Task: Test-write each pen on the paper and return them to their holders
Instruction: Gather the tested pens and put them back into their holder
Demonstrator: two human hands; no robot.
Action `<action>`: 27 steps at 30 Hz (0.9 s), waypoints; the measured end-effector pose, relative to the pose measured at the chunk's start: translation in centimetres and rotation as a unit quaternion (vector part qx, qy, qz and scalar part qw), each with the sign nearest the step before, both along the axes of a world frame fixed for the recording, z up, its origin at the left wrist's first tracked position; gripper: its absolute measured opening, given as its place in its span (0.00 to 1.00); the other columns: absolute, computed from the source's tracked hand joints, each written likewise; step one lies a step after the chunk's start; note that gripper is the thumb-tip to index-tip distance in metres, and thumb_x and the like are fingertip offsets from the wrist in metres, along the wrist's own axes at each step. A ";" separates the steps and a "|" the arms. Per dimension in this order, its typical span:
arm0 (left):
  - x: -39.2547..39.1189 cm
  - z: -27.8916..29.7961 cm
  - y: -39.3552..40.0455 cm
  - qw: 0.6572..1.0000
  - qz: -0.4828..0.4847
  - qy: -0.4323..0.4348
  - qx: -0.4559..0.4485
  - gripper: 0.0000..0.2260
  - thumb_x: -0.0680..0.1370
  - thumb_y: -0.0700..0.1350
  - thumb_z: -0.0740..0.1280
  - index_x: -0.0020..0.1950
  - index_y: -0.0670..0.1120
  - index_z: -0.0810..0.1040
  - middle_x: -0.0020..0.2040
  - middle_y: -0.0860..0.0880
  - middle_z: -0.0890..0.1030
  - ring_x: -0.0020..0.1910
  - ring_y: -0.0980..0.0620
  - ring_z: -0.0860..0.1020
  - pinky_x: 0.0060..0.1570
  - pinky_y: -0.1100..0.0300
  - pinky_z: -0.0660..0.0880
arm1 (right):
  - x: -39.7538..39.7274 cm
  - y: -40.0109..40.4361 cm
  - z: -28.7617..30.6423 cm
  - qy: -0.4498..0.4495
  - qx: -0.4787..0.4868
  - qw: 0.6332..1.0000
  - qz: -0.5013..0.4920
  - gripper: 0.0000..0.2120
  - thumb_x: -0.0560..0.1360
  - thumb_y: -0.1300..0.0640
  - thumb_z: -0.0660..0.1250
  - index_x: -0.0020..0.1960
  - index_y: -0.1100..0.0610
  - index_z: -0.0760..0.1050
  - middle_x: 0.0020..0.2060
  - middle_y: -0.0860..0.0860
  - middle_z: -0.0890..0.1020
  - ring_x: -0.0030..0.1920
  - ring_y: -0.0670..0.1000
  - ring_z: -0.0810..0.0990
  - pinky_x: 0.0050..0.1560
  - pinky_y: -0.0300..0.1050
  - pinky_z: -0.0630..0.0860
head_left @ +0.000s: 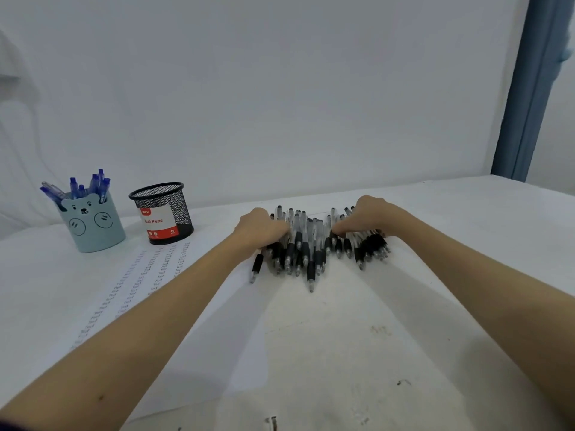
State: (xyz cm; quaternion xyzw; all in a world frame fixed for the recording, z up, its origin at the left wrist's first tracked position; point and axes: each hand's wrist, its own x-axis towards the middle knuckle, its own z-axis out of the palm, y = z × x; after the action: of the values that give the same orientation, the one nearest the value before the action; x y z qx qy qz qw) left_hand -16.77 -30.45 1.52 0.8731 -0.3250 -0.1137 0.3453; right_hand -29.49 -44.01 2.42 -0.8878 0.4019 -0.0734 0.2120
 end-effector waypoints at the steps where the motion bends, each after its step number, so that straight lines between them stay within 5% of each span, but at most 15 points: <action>1: -0.1 0.0 0.0 1.000 -0.006 0.016 -0.009 0.12 0.74 0.42 0.64 0.34 0.44 0.63 0.31 0.48 0.65 0.31 0.51 0.64 0.33 0.60 0.62 | 0.1 0.1 0.1 -0.006 0.010 1.000 -0.003 0.19 0.70 0.52 0.70 0.33 0.58 0.61 0.31 0.52 0.66 0.31 0.50 0.65 0.28 0.41 0.62; 8: -0.3 0.2 0.5 0.998 -0.014 0.056 -0.013 0.13 0.74 0.45 0.65 0.36 0.44 0.63 0.30 0.49 0.63 0.28 0.53 0.61 0.27 0.63 0.61 | 0.9 0.6 0.1 0.034 -0.019 0.999 -0.029 0.12 0.68 0.63 0.63 0.30 0.58 0.61 0.28 0.51 0.64 0.28 0.50 0.62 0.26 0.38 0.58; 13: -0.4 0.1 0.4 0.997 -0.023 0.078 -0.019 0.11 0.73 0.43 0.65 0.35 0.44 0.64 0.30 0.48 0.64 0.28 0.52 0.62 0.29 0.62 0.61 | 1.0 0.0 -0.6 0.013 -0.050 0.998 -0.027 0.11 0.69 0.61 0.62 0.34 0.57 0.60 0.30 0.50 0.66 0.30 0.50 0.65 0.29 0.38 0.61; 22: 0.4 0.0 1.1 0.986 0.001 0.149 -0.073 0.09 0.74 0.41 0.69 0.42 0.41 0.69 0.31 0.48 0.68 0.27 0.54 0.66 0.17 0.69 0.62 | -0.3 -1.3 -1.0 -0.070 -0.003 0.997 -0.024 0.16 0.73 0.58 0.67 0.35 0.58 0.60 0.34 0.51 0.67 0.39 0.52 0.69 0.33 0.41 0.64; 27: 1.8 -0.8 1.3 0.972 0.011 0.198 -0.123 0.11 0.74 0.47 0.69 0.49 0.41 0.74 0.38 0.47 0.74 0.35 0.51 0.72 0.35 0.61 0.70 | -0.8 -1.9 -0.8 -0.206 0.108 0.972 -0.039 0.13 0.73 0.57 0.68 0.38 0.60 0.64 0.37 0.56 0.72 0.38 0.55 0.72 0.39 0.45 0.69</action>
State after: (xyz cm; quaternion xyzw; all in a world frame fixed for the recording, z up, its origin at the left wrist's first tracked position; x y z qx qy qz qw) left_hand -14.94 -29.15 0.77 0.7876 -0.2519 -0.2402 0.5085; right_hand -30.24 -45.87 1.63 -0.8093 0.3893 -0.2186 0.3817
